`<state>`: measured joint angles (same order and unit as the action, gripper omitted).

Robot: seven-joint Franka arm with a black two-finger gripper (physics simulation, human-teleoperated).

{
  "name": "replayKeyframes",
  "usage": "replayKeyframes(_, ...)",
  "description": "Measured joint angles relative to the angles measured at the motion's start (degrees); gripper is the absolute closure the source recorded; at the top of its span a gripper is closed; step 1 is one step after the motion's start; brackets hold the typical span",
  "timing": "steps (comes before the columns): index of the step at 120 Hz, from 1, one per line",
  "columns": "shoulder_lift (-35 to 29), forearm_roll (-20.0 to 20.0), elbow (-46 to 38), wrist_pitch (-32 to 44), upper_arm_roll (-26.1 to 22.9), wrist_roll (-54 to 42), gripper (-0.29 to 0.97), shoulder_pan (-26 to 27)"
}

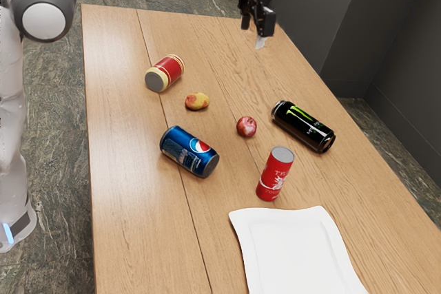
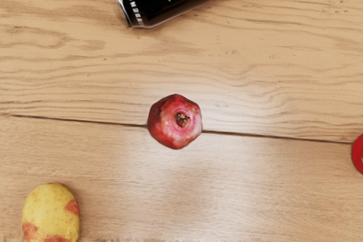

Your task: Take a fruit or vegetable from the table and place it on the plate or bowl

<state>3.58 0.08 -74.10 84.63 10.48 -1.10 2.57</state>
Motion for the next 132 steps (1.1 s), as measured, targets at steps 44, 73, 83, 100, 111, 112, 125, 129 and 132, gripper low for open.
replayKeyframes(44,-2.42,-0.06,11.13,-4.56,-1.05,-1.22,0.0,-1.06)
replayKeyframes(73,-4.55,0.23,12.37,-7.53,-0.43,-1.58,0.0,4.86)
replayKeyframes(83,-1.15,-0.1,12.06,-8.11,1.15,-1.7,0.0,4.82)
replayKeyframes(100,3.89,-2.36,11.94,-8.42,1.56,-1.9,0.0,-7.65)
replayKeyframes(111,4.47,-2.87,9.73,-8.0,1.57,-2.02,0.0,-10.0)
replayKeyframes(112,4.28,-2.89,8.79,-7.82,1.58,-2.03,0.0,-9.91)
replayKeyframes(125,-4.76,-2.61,-11.3,-2.9,1.65,-2.12,0.0,-8.77)
replayKeyframes(129,-6.66,-2.18,-16.78,-1.05,2.03,-2.16,0.0,-8.47)
replayKeyframes(132,-7.55,-1.86,-20.83,0.53,2.55,-2.19,0.0,-8.24)
